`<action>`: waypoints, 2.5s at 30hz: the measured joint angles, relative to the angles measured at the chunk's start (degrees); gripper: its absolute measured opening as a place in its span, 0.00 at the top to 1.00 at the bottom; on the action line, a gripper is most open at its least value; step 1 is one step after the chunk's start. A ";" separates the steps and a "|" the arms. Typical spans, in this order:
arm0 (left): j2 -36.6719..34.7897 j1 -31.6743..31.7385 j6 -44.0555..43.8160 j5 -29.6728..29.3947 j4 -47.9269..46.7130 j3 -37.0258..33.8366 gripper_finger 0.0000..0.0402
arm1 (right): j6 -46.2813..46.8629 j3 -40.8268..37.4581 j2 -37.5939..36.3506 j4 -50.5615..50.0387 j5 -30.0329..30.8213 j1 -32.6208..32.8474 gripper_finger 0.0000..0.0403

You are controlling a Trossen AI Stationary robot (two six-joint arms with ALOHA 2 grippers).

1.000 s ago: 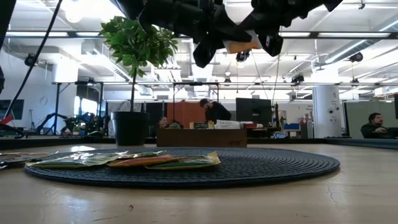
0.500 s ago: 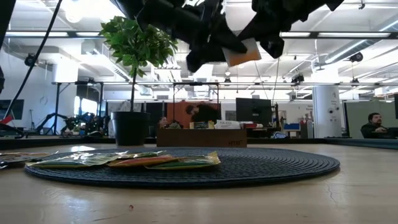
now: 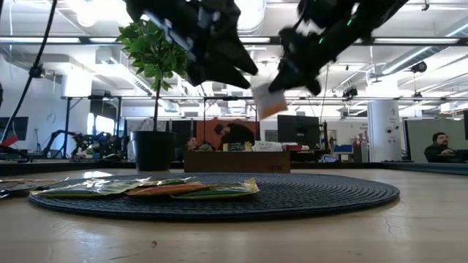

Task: Pick & Place Tea
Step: Put the white tea bag into the wooden organizer

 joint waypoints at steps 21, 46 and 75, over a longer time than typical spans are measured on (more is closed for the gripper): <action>-28.31 -2.29 -13.45 -7.93 14.34 -25.77 0.56 | -11.33 1.64 15.90 10.74 -11.38 -15.18 0.98; -36.81 -2.40 -19.80 -8.15 11.11 -28.61 0.56 | -15.52 1.38 20.99 16.27 -13.13 -16.69 0.98; -36.59 -2.40 -22.58 -8.12 11.04 -28.55 0.56 | -16.60 -4.39 20.15 21.50 -12.24 -16.76 0.98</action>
